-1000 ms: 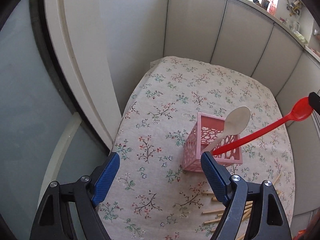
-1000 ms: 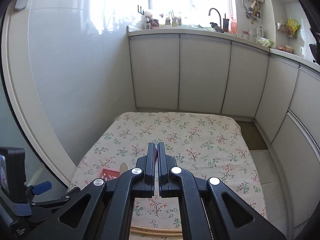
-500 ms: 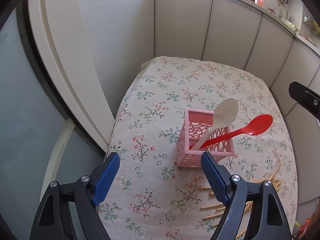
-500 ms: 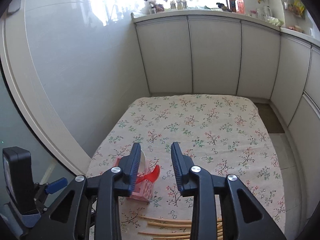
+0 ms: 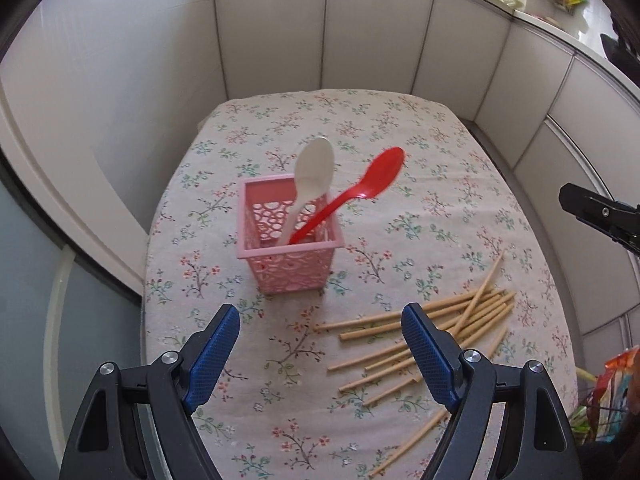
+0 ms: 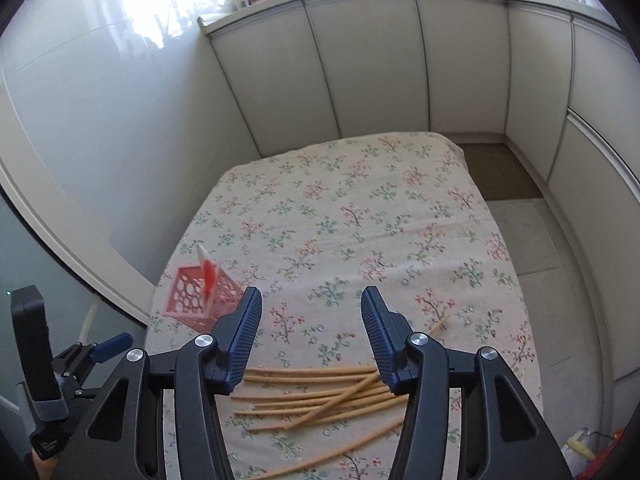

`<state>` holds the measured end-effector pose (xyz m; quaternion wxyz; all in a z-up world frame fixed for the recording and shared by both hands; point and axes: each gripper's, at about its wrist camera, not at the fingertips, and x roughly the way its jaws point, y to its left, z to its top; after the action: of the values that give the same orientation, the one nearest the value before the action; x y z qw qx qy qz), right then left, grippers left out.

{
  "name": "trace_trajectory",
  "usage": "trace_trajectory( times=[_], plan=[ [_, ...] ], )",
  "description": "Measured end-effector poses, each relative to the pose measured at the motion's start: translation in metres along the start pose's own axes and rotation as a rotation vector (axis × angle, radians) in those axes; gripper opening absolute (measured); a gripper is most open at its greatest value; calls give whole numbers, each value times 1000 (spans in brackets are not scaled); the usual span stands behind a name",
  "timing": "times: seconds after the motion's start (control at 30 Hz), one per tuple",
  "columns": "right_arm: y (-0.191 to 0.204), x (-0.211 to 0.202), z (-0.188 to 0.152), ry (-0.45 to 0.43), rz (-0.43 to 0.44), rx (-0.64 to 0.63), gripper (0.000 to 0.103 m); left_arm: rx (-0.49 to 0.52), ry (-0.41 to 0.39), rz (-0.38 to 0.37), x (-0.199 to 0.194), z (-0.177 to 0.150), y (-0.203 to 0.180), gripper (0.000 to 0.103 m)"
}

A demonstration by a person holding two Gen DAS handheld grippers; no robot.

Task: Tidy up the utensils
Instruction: 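Lower the left tool to the chopsticks and grasp one chopstick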

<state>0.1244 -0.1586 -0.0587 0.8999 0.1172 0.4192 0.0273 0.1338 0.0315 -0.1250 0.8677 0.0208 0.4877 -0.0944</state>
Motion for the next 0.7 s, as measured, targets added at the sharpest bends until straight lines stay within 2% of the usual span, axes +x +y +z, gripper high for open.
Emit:
trace_trajectory(
  times=[0.2,0.37,0.47,0.53,0.63,0.7],
  plan=[
    [-53,14,-21,137,-82,95,56,71,52,-65,13,-7,-33,84],
    [-91,24,-37,252,-77,199,56,138,92,-91,27,-12,-63,84],
    [-110,26,-44,289,-108,229,56,157,116,-143,38,-8,-80,83],
    [-122,28,-48,319,-147,232,56,172,135,-165,49,-2,-94,78],
    [-139,32,-52,357,-177,263,56,210,164,-199,69,6,-114,65],
    [-150,36,-56,385,-175,277,56,235,186,-222,87,10,-129,52]
  ],
)
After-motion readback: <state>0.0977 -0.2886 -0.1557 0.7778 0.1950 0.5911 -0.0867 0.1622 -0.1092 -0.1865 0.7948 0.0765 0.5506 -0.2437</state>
